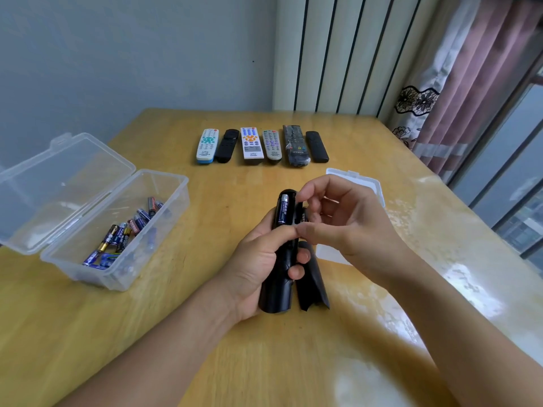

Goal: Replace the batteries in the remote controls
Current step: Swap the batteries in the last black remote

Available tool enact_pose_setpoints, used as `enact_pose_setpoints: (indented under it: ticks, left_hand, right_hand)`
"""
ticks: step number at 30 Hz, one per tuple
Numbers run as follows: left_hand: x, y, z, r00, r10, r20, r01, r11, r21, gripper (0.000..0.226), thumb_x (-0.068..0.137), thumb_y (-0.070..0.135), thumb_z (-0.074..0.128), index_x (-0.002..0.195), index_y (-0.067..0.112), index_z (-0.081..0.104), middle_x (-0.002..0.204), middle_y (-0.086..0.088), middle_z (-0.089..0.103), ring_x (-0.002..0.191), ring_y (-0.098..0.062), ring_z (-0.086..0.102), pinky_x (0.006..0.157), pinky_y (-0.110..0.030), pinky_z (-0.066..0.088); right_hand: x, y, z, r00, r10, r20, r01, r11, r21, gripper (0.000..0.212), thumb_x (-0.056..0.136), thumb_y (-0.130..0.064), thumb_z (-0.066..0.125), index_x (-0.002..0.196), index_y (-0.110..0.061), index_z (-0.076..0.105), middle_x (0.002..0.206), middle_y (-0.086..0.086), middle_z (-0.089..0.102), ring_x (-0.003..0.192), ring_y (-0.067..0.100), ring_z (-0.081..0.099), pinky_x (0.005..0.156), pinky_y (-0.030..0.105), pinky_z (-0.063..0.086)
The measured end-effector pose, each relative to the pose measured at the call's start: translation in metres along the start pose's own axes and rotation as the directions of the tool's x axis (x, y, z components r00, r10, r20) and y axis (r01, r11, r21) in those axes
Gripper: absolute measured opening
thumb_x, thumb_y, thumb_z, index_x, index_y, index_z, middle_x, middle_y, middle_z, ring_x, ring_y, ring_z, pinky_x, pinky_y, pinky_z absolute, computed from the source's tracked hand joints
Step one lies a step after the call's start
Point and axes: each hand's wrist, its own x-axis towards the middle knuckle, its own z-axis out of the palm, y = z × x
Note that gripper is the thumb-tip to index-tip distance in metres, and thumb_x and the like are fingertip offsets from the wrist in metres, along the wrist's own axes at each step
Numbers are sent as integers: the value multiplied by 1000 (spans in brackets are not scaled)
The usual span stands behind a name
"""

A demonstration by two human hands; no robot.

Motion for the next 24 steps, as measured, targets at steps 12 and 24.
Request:
enact_pose_setpoints:
  ticks: [12, 24]
  left_hand:
    - [-1, 3, 1, 987, 67, -143, -60, 997, 54, 18, 92, 22, 72, 110, 23, 69, 86, 0, 69, 52, -11, 50, 43, -21, 42]
    - [-4, -5, 6, 949, 244, -198, -190, 948, 256, 25, 108, 30, 43, 108, 8, 55, 69, -4, 52, 53, -18, 48, 44, -29, 43]
  right_hand:
    - [-5, 6, -3, 899, -430, 84, 340, 562, -754, 22, 85, -3, 78, 107, -8, 79, 87, 2, 75, 74, 7, 67, 71, 15, 52]
    - [-9, 9, 11, 859, -507, 71, 399, 575, -715, 11, 84, -8, 80, 95, -7, 81, 78, 3, 74, 66, 16, 68, 62, 30, 54]
